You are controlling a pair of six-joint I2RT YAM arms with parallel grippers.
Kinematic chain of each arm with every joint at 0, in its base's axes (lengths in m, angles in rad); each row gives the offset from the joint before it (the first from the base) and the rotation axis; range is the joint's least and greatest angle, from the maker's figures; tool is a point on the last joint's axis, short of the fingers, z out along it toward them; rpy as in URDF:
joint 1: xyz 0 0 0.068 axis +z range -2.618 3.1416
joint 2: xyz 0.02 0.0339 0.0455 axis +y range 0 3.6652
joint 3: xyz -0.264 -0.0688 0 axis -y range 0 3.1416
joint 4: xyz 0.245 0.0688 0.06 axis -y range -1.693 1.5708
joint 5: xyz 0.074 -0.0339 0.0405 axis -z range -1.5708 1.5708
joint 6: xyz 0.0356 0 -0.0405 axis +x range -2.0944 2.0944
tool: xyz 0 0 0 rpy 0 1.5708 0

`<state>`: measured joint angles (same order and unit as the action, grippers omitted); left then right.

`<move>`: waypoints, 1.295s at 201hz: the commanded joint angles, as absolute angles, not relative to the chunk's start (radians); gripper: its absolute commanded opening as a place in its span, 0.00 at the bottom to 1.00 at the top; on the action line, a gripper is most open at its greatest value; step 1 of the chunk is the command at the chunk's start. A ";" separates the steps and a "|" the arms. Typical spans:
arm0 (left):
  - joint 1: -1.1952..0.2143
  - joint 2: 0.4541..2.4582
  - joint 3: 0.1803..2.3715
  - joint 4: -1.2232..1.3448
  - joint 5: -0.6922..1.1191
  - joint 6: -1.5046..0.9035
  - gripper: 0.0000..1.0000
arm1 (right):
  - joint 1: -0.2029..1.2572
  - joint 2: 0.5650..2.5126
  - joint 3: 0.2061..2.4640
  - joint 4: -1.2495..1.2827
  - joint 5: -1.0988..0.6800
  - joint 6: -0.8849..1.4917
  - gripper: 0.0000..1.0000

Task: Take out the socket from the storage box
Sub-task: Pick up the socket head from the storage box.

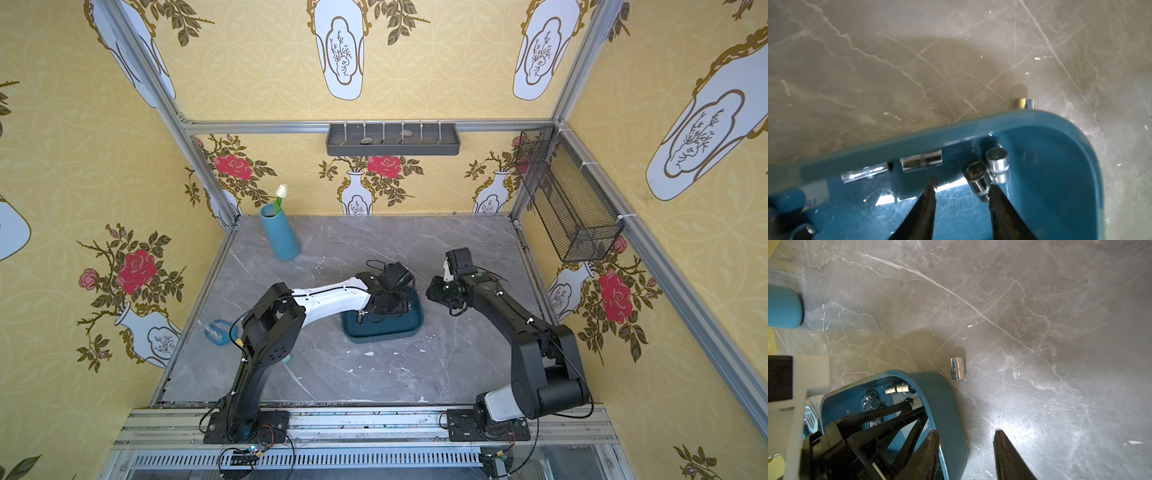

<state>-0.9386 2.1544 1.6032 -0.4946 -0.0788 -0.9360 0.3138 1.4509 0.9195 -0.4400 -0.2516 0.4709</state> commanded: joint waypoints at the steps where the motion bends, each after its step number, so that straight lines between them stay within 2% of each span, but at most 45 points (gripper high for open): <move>1: -0.938 2.173 1.610 -0.502 -0.095 -0.938 0.47 | 0.314 1.442 0.915 -0.417 -0.255 0.477 0.48; 137: -0.946 2.204 1.606 -0.505 -0.102 -0.936 0.41 | 0.313 1.422 0.901 -0.417 -0.250 0.481 0.48; 191: -0.946 2.186 1.565 -0.495 -0.094 -0.939 0.32 | 0.313 1.416 0.901 -0.425 -0.249 0.482 0.48; 225: -0.946 2.157 1.513 -0.468 -0.082 -0.939 0.22 | 0.314 1.404 0.901 -0.433 -0.242 0.482 0.48; 260: -0.946 2.112 1.474 -0.447 -0.077 -0.925 0.18 | 0.313 1.403 0.905 -0.439 -0.242 0.483 0.48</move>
<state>-0.9463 2.1284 1.4990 -0.4095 -0.0921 -0.9424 0.3138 1.4090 0.8989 -0.4355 -0.2512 0.4782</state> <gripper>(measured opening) 0.239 0.481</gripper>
